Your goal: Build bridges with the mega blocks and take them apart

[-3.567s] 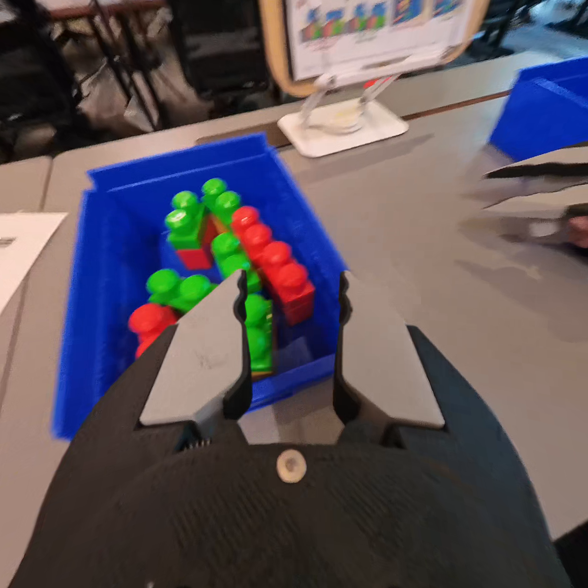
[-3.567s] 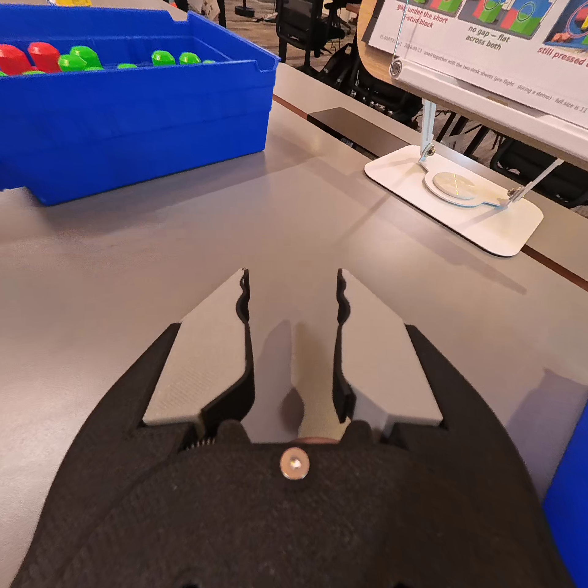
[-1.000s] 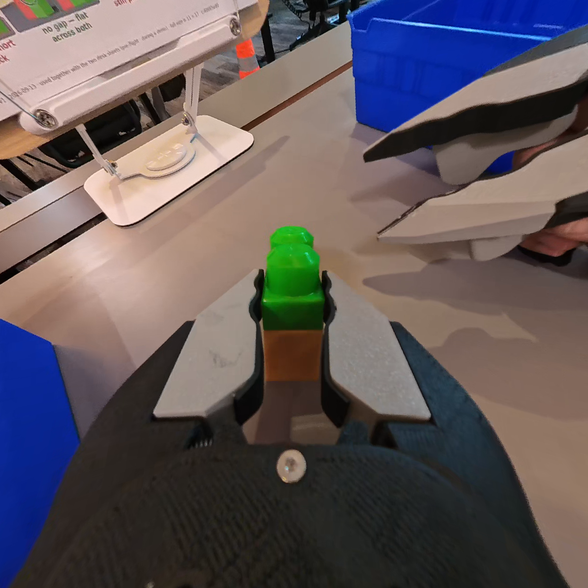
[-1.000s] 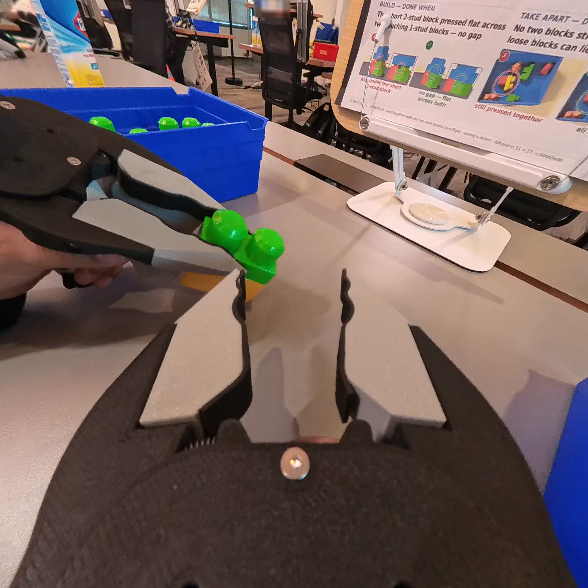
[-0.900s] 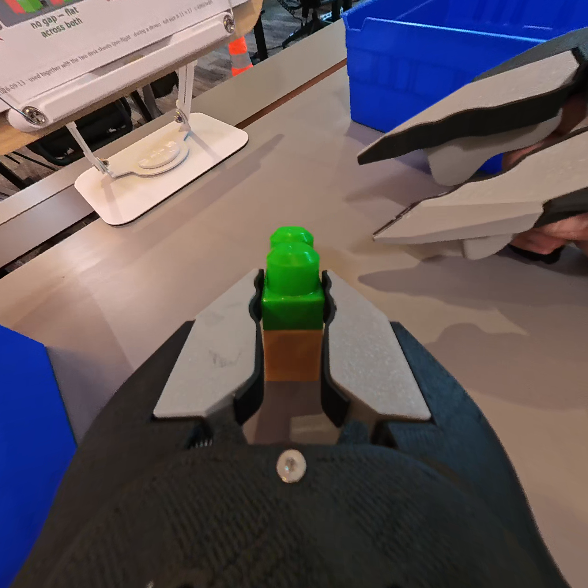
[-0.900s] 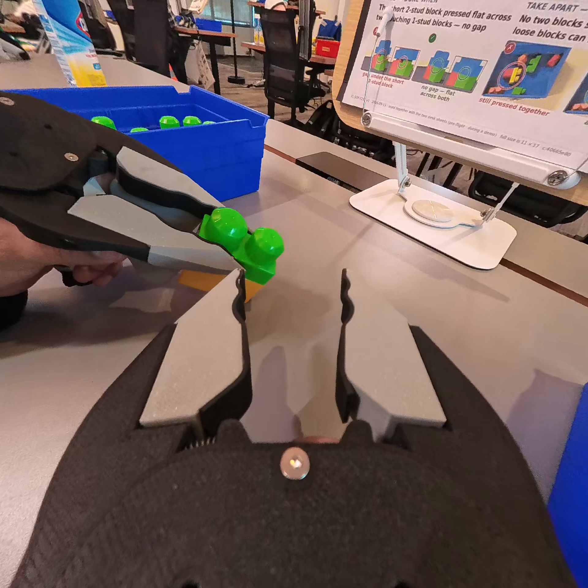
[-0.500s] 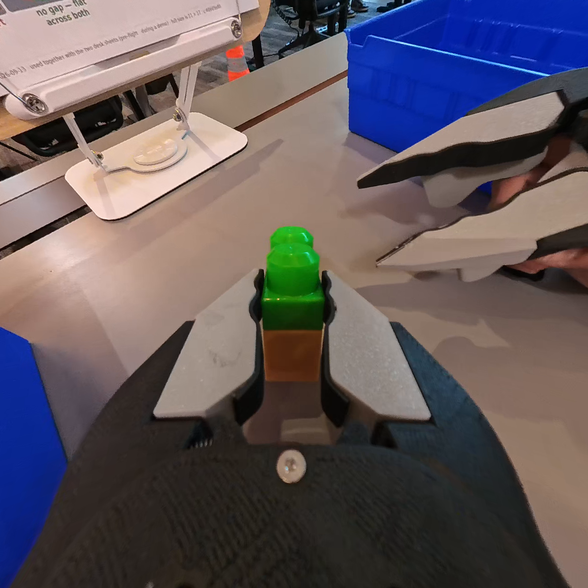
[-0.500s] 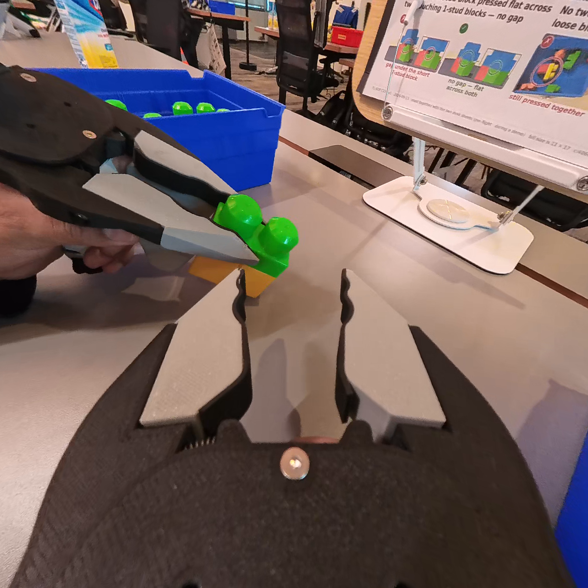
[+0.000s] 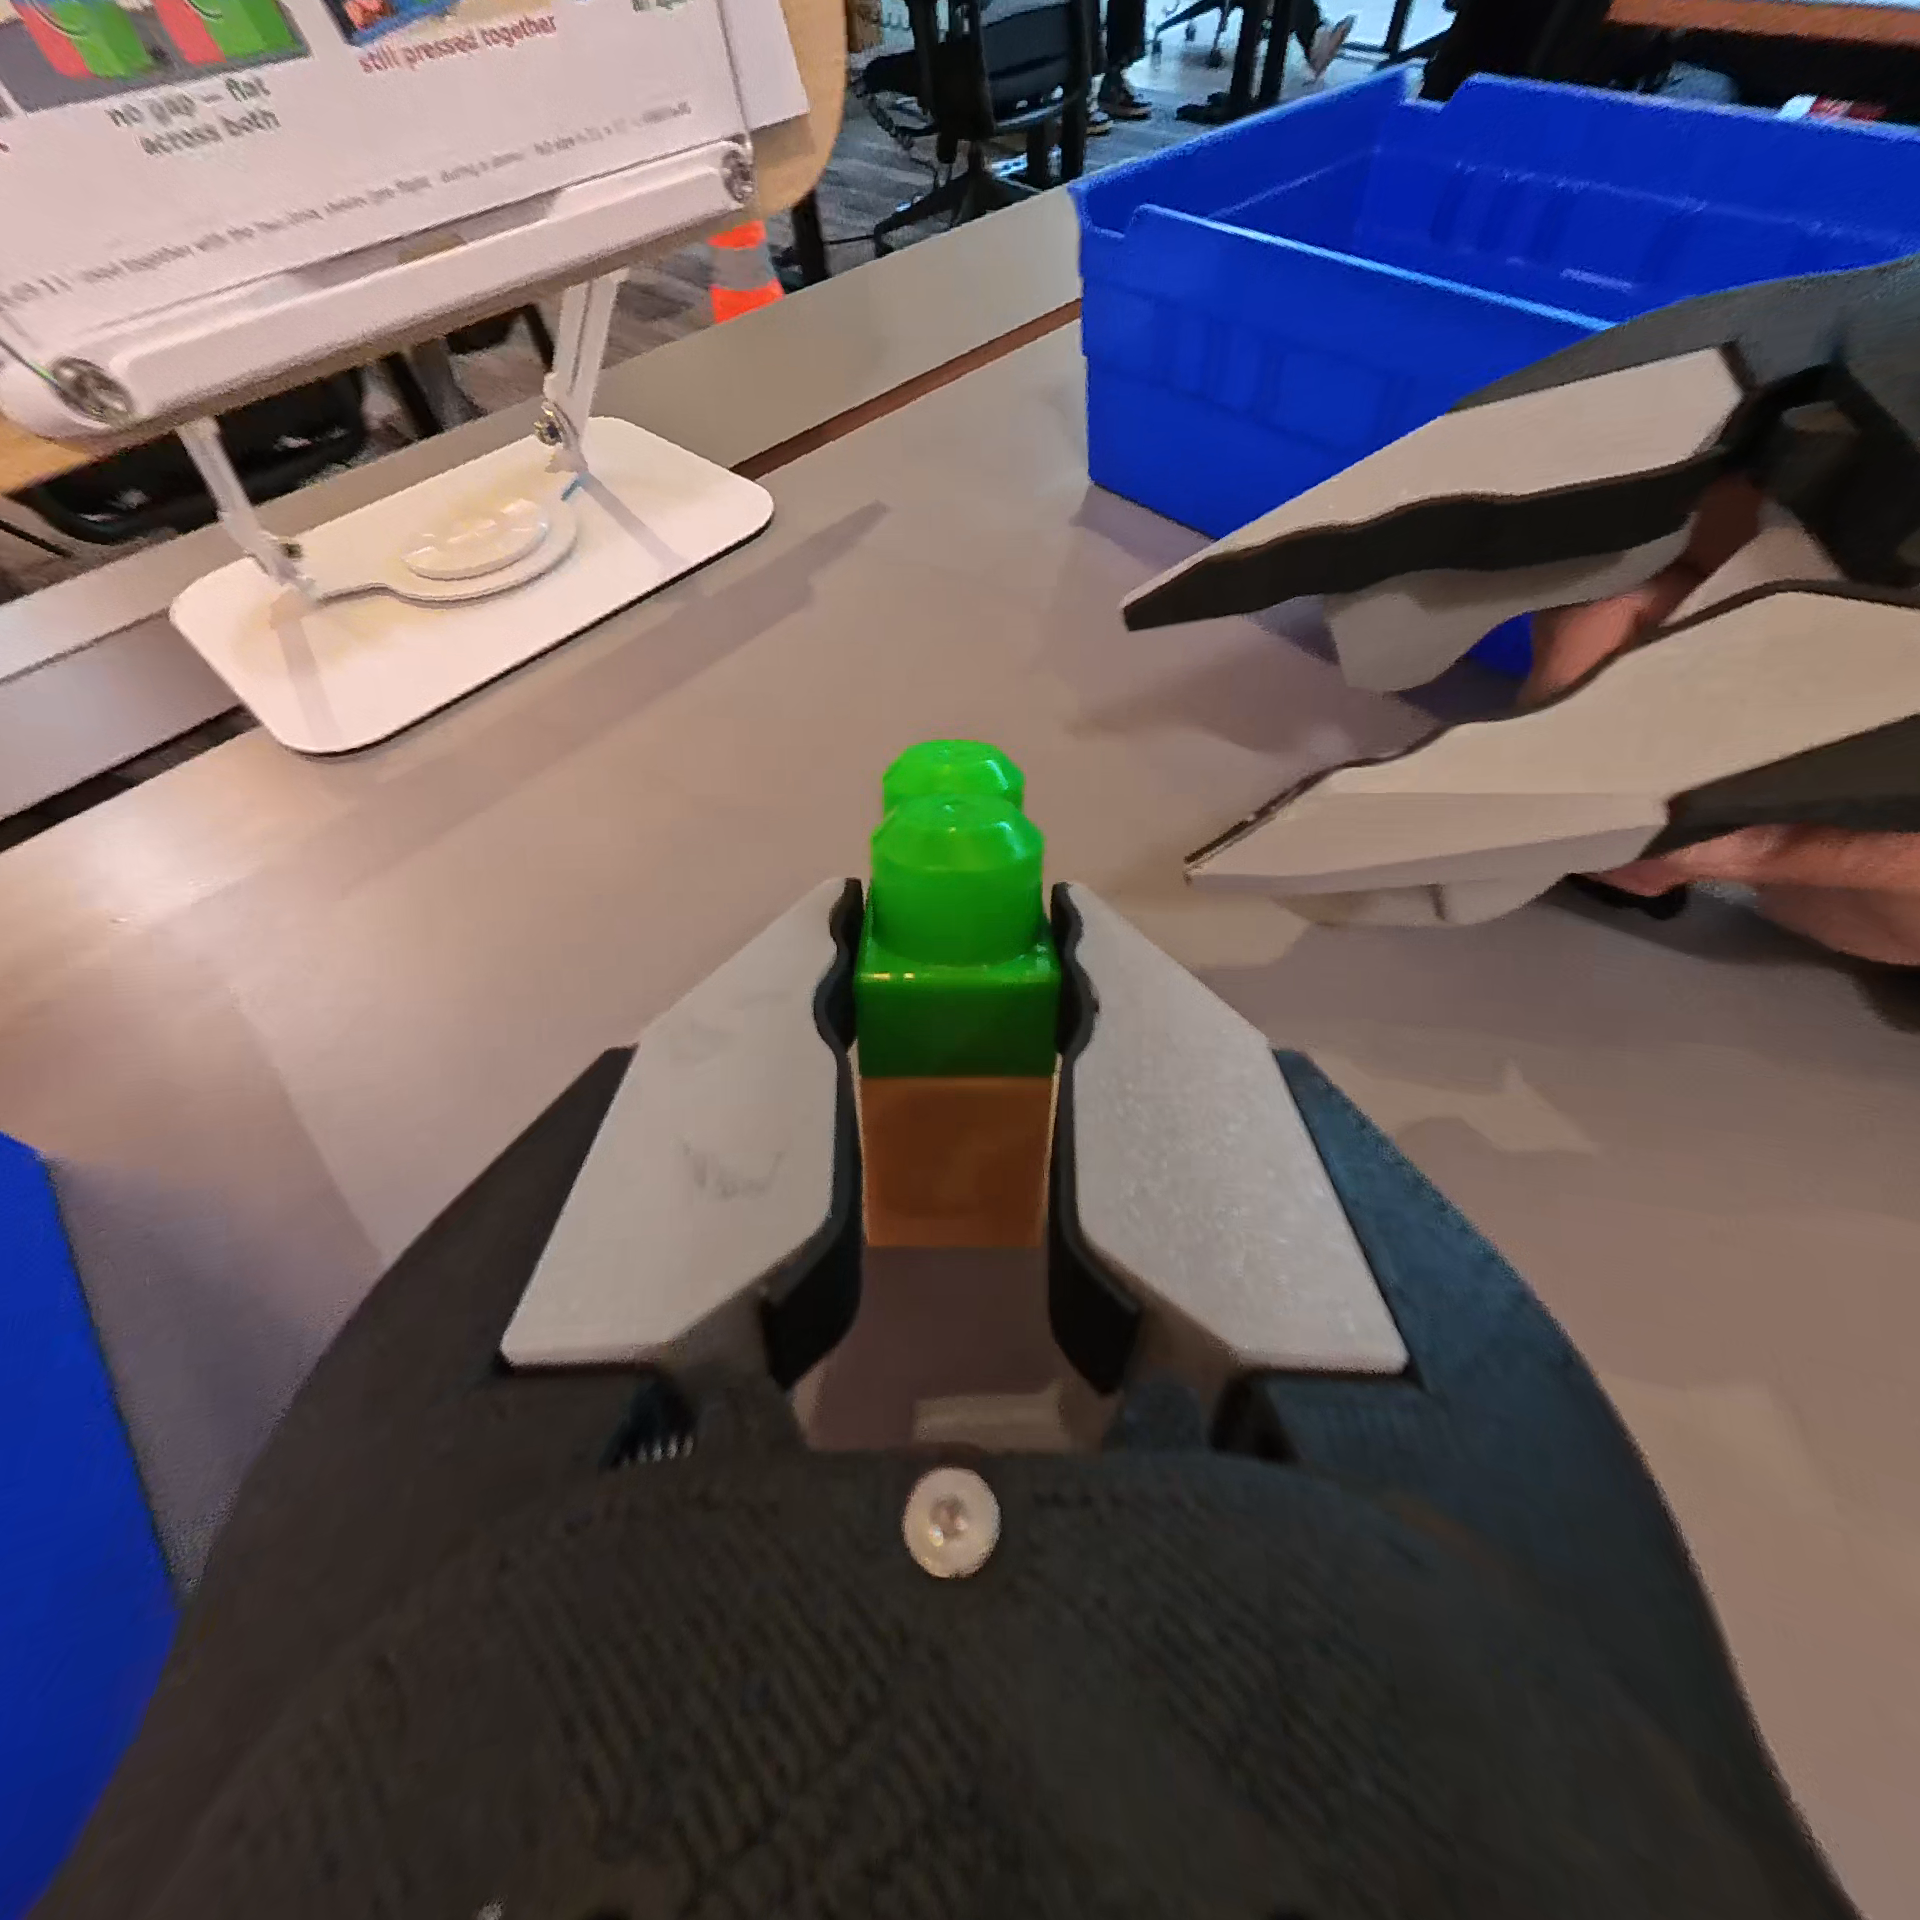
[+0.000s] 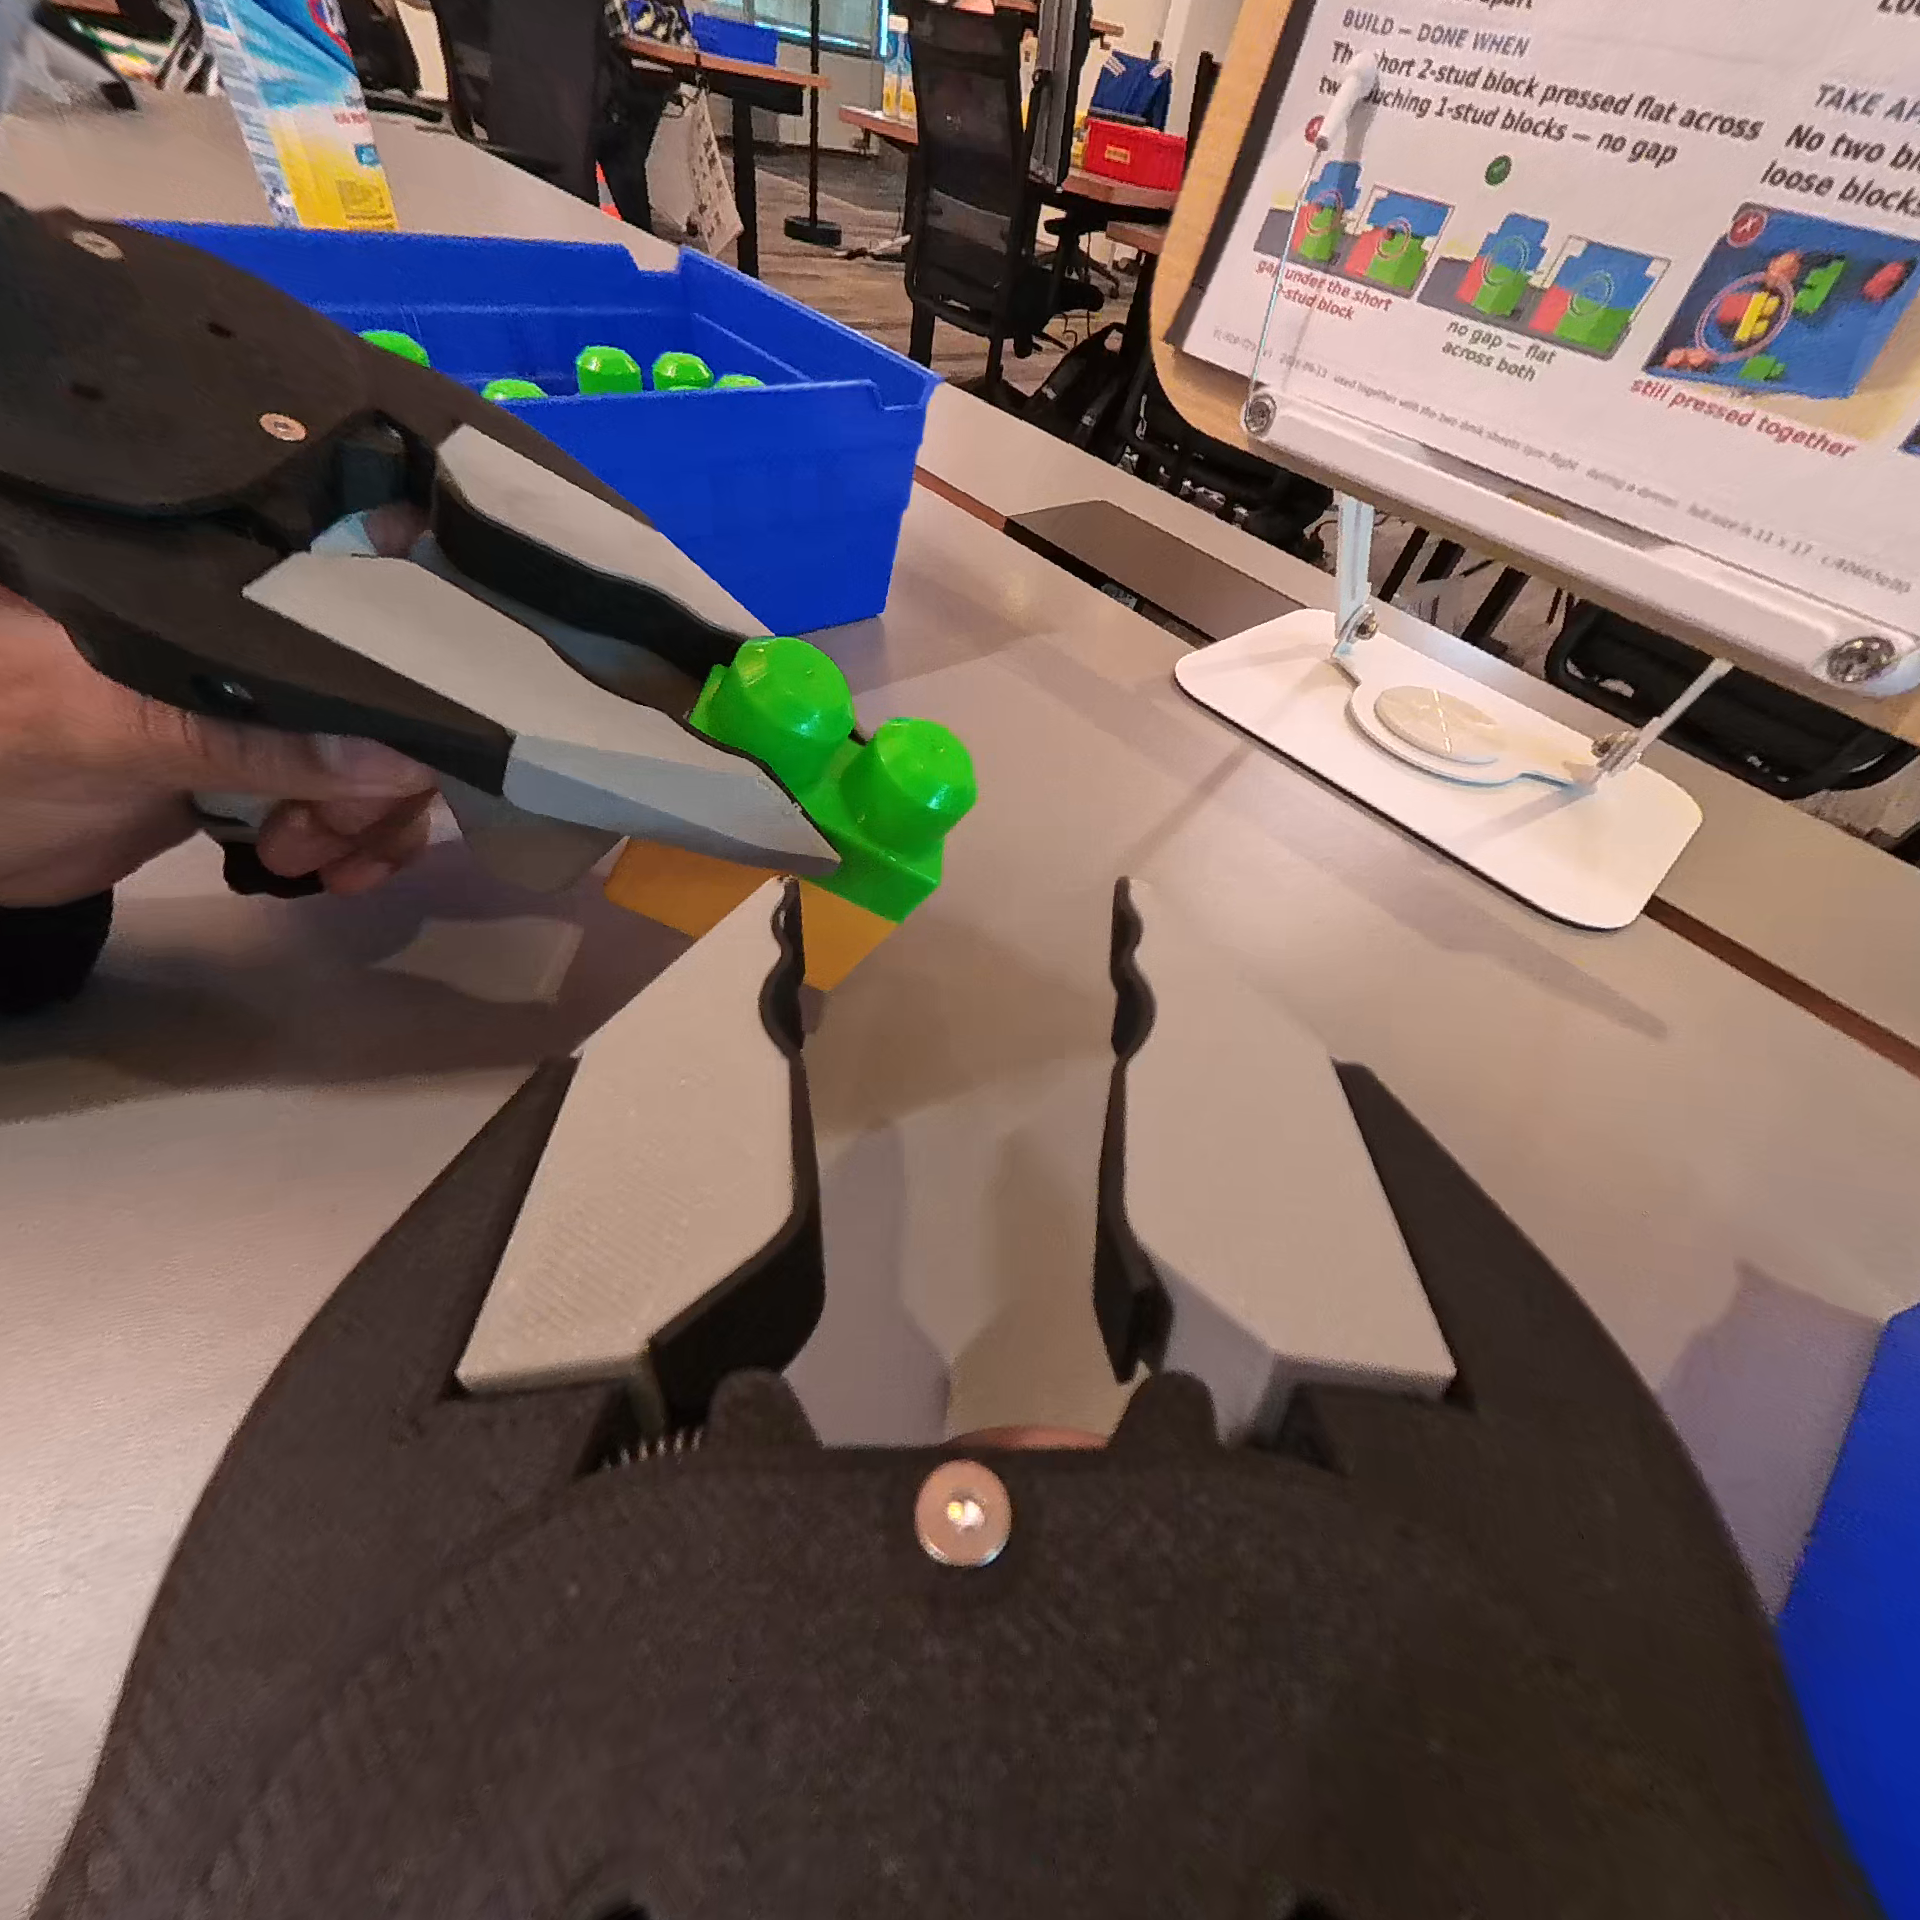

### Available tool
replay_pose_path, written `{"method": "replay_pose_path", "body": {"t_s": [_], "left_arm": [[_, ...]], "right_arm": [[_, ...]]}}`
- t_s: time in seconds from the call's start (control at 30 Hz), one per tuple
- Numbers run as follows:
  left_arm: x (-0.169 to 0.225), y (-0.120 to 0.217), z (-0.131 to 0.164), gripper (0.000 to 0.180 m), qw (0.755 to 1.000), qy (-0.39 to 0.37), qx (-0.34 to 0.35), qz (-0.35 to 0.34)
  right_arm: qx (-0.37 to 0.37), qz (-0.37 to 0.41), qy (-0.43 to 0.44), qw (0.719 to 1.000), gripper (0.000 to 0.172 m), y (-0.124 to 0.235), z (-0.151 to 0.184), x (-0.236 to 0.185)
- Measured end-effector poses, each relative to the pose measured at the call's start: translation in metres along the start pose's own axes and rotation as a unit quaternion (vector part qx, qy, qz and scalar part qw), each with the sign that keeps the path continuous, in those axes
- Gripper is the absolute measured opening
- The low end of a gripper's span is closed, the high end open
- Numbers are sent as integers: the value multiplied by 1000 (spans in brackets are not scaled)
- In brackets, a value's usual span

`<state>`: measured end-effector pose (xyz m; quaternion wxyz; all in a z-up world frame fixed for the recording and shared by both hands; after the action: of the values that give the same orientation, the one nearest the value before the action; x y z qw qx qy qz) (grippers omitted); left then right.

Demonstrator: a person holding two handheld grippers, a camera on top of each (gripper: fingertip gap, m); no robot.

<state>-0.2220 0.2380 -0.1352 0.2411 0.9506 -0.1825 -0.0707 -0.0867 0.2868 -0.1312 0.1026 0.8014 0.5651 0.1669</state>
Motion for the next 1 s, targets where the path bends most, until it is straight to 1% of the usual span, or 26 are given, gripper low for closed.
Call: {"method": "replay_pose_path", "body": {"t_s": [0.17,0.27,0.4,0.47,0.57,0.7,0.77,0.83,0.97,1.0], "left_arm": [[-2,7,-4,33,997,33,24,66],[-7,12,-2,34,997,44,37,59],[-8,19,6,34,997,9,40,58],[-9,20,9,34,997,8,35,64],[-7,20,10,33,995,16,36,97],[-4,24,8,33,990,23,60,129],[-1,28,5,33,985,19,78,155],[5,34,1,34,975,18,100,195],[12,48,-6,33,954,11,146,264],[12,51,-7,34,950,10,150,273]], "right_arm": [[6,-24,8,1000,58,2,-3,-2],[-6,-25,4,1000,59,-1,0,-2],[-18,-36,9,999,59,-4,3,-6],[-24,-41,12,999,59,-6,4,-8],[-27,-46,16,998,59,-7,5,-10],[-32,-68,17,997,62,-8,7,-13],[-17,-100,6,995,63,-7,5,-16],[3,-150,-11,989,63,-4,2,-20],[33,-258,-52,964,62,1,-2,-27],[48,-285,-59,955,53,4,-4,-28]]}}
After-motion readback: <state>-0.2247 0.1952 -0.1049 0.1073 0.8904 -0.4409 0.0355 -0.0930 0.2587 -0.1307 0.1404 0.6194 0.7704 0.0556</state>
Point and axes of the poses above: each gripper's, where its closed fingertips meet, y back along the fingers, z out of its underside, x = y × z across the jaws, the point moved 8 cm from there along y, back along the fingers, and after that the axes turned 6 degrees about -x, right-handed, at the moved point
